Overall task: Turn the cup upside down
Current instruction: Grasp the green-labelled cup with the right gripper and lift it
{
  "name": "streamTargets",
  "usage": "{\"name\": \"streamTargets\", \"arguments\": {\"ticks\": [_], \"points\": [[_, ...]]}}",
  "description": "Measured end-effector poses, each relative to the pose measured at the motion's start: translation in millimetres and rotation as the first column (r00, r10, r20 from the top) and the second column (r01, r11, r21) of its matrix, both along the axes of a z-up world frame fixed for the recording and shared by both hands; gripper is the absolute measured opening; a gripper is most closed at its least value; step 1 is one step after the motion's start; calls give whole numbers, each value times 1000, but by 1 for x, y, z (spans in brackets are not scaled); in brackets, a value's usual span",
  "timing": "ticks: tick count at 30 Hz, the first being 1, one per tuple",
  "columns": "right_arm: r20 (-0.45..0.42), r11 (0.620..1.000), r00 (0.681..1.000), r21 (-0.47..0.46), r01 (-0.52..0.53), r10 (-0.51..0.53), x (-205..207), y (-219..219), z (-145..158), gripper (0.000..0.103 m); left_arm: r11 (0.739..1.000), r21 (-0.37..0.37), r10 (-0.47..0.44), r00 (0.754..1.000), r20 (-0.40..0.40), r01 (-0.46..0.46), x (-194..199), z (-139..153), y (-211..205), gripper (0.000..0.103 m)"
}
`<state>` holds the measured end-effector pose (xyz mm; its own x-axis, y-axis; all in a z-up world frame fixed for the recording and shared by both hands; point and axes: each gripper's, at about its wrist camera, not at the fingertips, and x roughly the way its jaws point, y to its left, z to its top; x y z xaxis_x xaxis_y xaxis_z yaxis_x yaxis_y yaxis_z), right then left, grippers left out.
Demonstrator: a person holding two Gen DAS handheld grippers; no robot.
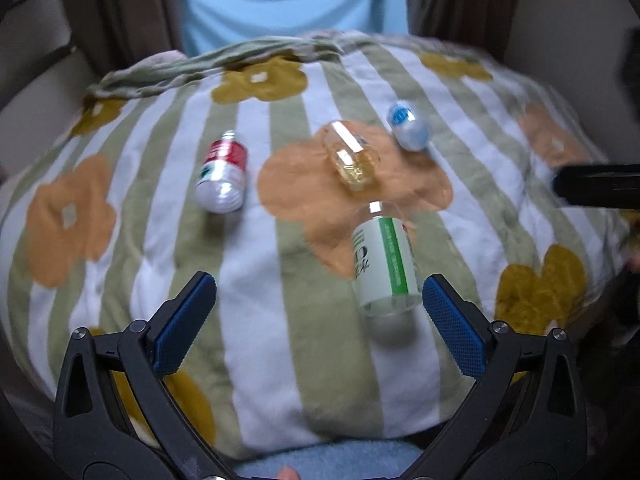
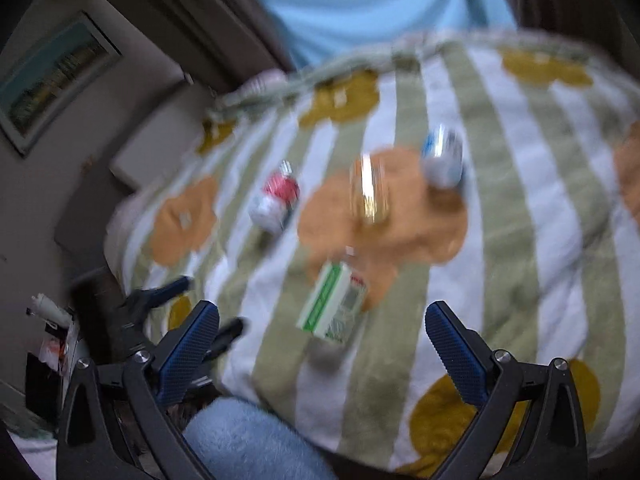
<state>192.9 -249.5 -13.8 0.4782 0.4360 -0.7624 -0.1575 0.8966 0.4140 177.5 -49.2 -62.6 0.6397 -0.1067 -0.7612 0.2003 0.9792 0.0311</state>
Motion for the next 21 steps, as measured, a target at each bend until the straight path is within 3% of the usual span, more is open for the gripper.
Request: {"name": "streamTargets", "arguments": {"ticks": [4, 7, 9, 14, 19, 21], "points": [[-192, 999, 981, 4, -36, 36, 40, 20, -40, 103, 997, -56, 56, 998, 13, -55, -14, 1, 26, 103], [-335, 996, 942, 87, -7, 36, 68, 26, -74, 103, 994, -75, 77, 997, 16, -76, -17, -2, 39, 103], [-401, 997, 916, 74, 7, 23, 85, 35, -94, 103, 994, -74, 84, 996, 20, -83, -18, -4, 47, 103], [-484, 999, 875, 38, 23, -2, 113, 48, -119, 100, 994, -74, 82, 996, 16, -81, -16, -11, 58, 103], [-541, 1000, 841, 20, 19, -5, 124, 55, -140, 77, 992, -108, 69, 998, -2, -69, -12, -18, 65, 103], [-557, 1000, 831, 22, 17, -2, 125, 57, -142, 73, 992, -110, 63, 998, -5, -63, -11, -19, 65, 103]]}}
